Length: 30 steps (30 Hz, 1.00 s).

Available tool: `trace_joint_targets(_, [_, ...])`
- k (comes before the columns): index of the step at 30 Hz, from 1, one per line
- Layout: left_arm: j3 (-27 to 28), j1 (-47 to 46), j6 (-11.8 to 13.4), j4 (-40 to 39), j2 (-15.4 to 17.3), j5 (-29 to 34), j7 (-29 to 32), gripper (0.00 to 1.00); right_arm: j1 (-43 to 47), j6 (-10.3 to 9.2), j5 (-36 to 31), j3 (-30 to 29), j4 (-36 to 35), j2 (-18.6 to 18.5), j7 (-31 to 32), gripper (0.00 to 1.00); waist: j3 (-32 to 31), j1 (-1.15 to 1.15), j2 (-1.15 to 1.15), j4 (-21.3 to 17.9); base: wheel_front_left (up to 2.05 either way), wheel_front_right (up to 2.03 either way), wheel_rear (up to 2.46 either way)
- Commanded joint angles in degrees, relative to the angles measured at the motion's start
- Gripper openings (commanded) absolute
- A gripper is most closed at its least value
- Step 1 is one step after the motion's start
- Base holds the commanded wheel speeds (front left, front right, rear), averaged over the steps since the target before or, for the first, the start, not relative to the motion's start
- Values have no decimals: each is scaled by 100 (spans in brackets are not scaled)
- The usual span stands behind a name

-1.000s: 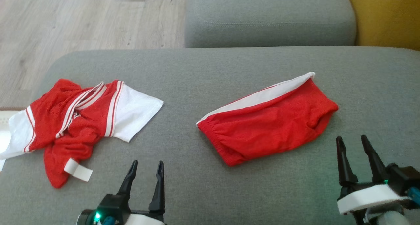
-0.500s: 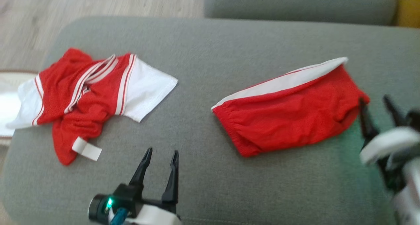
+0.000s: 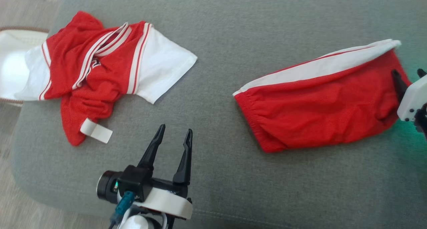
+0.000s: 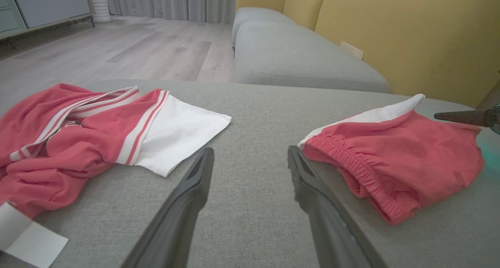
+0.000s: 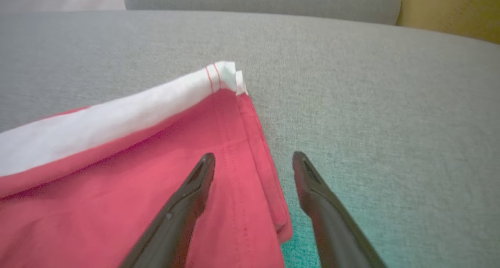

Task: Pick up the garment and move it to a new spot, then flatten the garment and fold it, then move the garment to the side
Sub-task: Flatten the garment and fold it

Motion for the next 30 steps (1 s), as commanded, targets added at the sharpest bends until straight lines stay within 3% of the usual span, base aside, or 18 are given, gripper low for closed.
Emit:
trace_joint_targets(1, [162,-149,1,-192,-36,-44,-70,100,-155,-5,18,122,-71,-161,39,100,87,0,0,84,0,0,0])
trace_joint_targets(7, [115,-201,7,-164,-37,-85,-70,100,-318,-5,106,352,404,-205,158,99,126,0,0,145,0,0,0])
trace_joint_targets(8, [110,-212,11,-158,-37,-86,-70,100,-327,-5,122,389,454,-193,132,38,111,0,0,142,0,0,0])
trace_joint_targets(9, [114,-214,19,-150,-37,-86,-70,100,-327,-5,160,424,499,-169,108,13,83,0,0,128,0,0,0])
trace_joint_targets(10, [124,-206,28,-144,-37,-86,-70,100,-322,-5,206,461,538,-151,83,0,53,0,0,106,0,0,0])
trace_joint_targets(20, [250,-68,-16,-105,-37,-33,-70,100,-204,-5,595,469,817,-112,-317,0,-353,0,0,-485,0,0,0])
trace_joint_targets(26, [272,-38,-78,-109,-37,-2,-70,100,-144,-5,554,427,948,-469,-418,0,-437,0,0,-1074,0,0,0])
trace_joint_targets(30, [286,-76,-75,-89,-37,-23,-70,100,-192,-5,410,380,846,-551,-446,0,-415,0,0,-1261,0,0,0])
